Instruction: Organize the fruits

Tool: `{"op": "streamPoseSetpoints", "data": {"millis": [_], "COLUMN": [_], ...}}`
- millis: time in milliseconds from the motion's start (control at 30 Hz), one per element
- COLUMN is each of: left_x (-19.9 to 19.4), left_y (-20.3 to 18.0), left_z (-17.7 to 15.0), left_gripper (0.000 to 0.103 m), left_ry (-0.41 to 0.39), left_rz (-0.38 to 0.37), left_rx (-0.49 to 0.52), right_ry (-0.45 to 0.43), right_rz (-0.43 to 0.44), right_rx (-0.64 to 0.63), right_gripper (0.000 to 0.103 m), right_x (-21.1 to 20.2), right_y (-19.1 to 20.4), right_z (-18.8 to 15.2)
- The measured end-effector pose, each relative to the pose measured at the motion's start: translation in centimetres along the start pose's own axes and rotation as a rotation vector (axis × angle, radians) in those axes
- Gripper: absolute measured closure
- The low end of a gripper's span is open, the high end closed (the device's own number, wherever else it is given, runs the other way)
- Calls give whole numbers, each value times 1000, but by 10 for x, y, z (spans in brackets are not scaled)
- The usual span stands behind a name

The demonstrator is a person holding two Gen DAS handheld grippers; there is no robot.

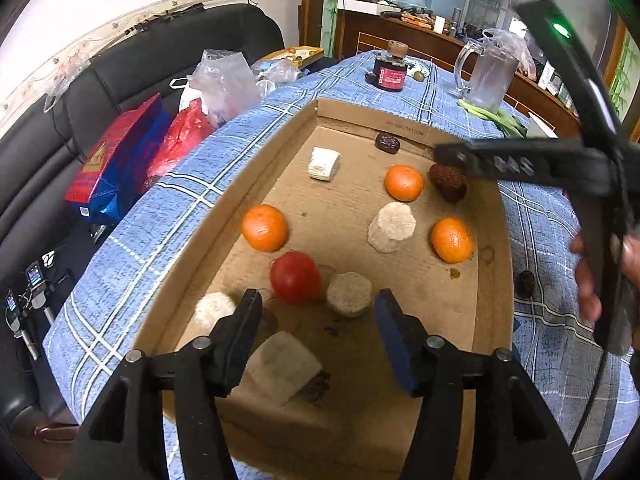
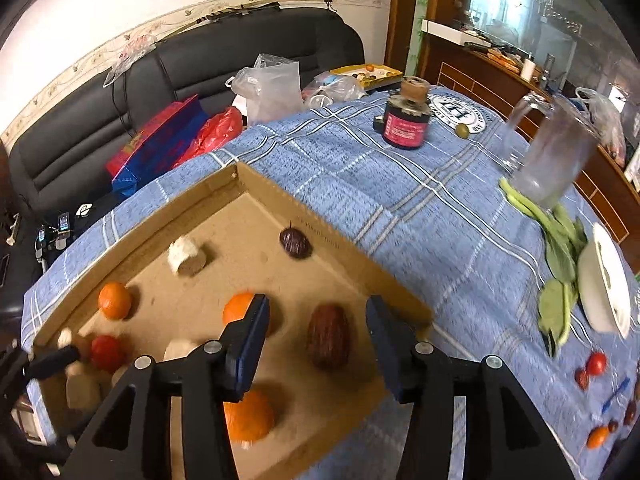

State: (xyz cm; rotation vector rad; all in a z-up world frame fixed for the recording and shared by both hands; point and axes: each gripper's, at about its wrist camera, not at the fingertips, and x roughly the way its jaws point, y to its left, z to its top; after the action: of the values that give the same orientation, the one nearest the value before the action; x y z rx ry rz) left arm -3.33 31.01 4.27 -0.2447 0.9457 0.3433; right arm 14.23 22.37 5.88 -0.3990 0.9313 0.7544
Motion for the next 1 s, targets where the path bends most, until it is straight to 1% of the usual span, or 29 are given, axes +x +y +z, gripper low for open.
{"op": "streamPoseSetpoints", "data": {"millis": [67,167,200,233,300,400,500,533,567,600,633,667,767,800,867,933,1000], "left_x": [-4,-12,-15,-19,-25,-37,-50,-53,-58,-61,-66,-68,-78,-80,-84,-88,-92], "left_y": [2,7,8,9,11,10,5,4,1,-1,-3,-4,-7,-7,-5,-2,4], "left_z": [-2,-5,-6,-7,-11,-17,-25,-28,-31,-33,-36,-37,-44,-47,-50,-53,-56], "left_gripper": [44,43,42,39,34,34,25,25,24,20,15,14,11,10,9,7,6], "left_ry": [-5,-18,-22,-28,-40,-61,-81,-89,-100,-105,-115,-123,-150,-148,-147,-152,-152], "left_rz": [5,10,10,10,28,18,26,24,25,26,28,32,48,47,41,45,22], "left_rx": [-4,-22,-26,-29,-41,-56,-47,-46,-39,-34,-30,-28,-25,-25,-18,-8,-17], "right_ry": [-4,-11,-13,-14,-14,-7,-10,-11,-12,-14,-18,-22,-21,-12,-9,-14,-21], "right_rz": [-11,-3,1,0,-14,-40,-53,-57,-71,-85,-89,-92,-121,-135,-132,-144,-150], "right_rx": [-4,20,36,46,59,77,103,106,109,115,123,128,125,128,143,154,153], "right_gripper": [49,49,49,49,48,31,28,27,22,19,13,10,8,8,8,8,8], "right_x": [-12,-30,-38,-45,-60,-77,-99,-105,-112,-120,-126,-130,-140,-141,-142,-143,-144], "right_y": [2,2,2,2,3,5,10,13,16,20,23,27,40,44,48,50,53], "right_z": [-12,-28,-37,-44,-59,-79,-102,-108,-116,-124,-131,-136,-151,-156,-163,-170,-177]}}
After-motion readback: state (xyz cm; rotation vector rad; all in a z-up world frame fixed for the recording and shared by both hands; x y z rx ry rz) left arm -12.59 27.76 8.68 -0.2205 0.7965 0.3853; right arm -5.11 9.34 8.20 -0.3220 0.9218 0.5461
